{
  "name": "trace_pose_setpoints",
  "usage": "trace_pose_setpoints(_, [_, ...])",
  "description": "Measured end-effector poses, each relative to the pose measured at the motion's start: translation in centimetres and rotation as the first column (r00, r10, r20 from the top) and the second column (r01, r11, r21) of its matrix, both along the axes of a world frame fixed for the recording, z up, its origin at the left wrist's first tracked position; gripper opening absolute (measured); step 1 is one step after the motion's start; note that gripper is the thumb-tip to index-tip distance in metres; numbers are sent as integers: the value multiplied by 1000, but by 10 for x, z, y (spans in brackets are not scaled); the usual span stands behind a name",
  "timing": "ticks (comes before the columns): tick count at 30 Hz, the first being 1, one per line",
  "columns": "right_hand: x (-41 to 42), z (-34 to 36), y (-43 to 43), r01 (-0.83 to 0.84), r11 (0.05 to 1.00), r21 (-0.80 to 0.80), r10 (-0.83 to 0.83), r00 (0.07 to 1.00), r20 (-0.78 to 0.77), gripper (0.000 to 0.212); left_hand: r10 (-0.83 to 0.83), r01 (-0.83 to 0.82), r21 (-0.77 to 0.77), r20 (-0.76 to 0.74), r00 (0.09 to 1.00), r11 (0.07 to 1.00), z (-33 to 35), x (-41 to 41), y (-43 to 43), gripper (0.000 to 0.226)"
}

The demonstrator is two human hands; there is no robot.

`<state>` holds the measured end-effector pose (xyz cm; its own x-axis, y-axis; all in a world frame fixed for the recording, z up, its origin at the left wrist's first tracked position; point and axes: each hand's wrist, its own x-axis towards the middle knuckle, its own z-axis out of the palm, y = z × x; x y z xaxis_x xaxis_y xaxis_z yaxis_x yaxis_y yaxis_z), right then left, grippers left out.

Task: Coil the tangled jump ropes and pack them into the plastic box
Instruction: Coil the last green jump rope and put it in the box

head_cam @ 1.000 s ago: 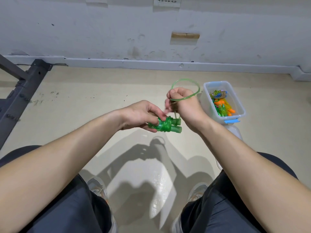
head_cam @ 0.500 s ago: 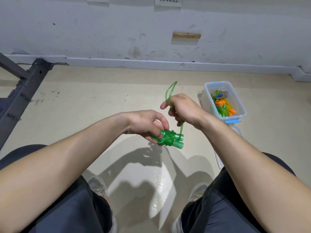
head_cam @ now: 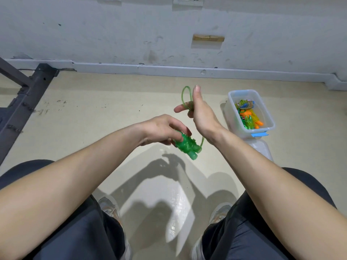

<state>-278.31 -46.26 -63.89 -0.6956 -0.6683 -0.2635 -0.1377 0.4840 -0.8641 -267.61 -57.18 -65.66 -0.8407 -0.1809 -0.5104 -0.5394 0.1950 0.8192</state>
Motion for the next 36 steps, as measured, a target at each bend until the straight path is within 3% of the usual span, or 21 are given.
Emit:
trace_pose_setpoints(5, [-2, -2, 1, -71, 972, -224, 32, 985, -171, 62, 203, -207, -15, -139, 969, 978, -2, -3, -11, 31])
trace_pose_setpoints(9, [-5, -7, 0, 0, 959, -283, -44, 988, -147, 48, 385, -377, 78, -232, 893, 923, -1, -5, -15, 45])
trace_pose_setpoints(11, [-6, -7, 1, 30, 943, -330, -64, 994, -93, 41, 428, -402, 147, -276, 861, 904, 0, -5, -14, 49])
trace_pose_setpoints(16, [-8, -4, 3, 96, 876, -472, -36, 990, 134, 34, 469, -402, 247, -367, 803, 882, -2, -6, -12, 23])
trace_pose_setpoints(18, [-10, -1, 4, 141, 853, -502, -3, 964, 266, 19, 502, -428, 265, -376, 779, 864, -2, -6, -11, 19])
trace_pose_setpoints(22, [-14, -2, 6, 216, 844, -490, 30, 895, 445, 17, 535, -470, 255, -387, 751, 845, -3, -7, -11, 11])
trace_pose_setpoints(24, [-16, -3, 7, 187, 861, -472, 23, 914, 404, 19, 531, -478, 231, -395, 750, 847, -2, -7, -9, 12])
trace_pose_setpoints(29, [-15, -11, 7, 62, 911, -408, -17, 993, 113, 29, 516, -489, 173, -381, 767, 855, -6, -10, -6, 19])
trace_pose_setpoints(36, [-9, -11, 6, 0, 952, -306, -78, 967, -243, 16, 527, -471, 239, -314, 790, 849, -9, -10, -6, 24])
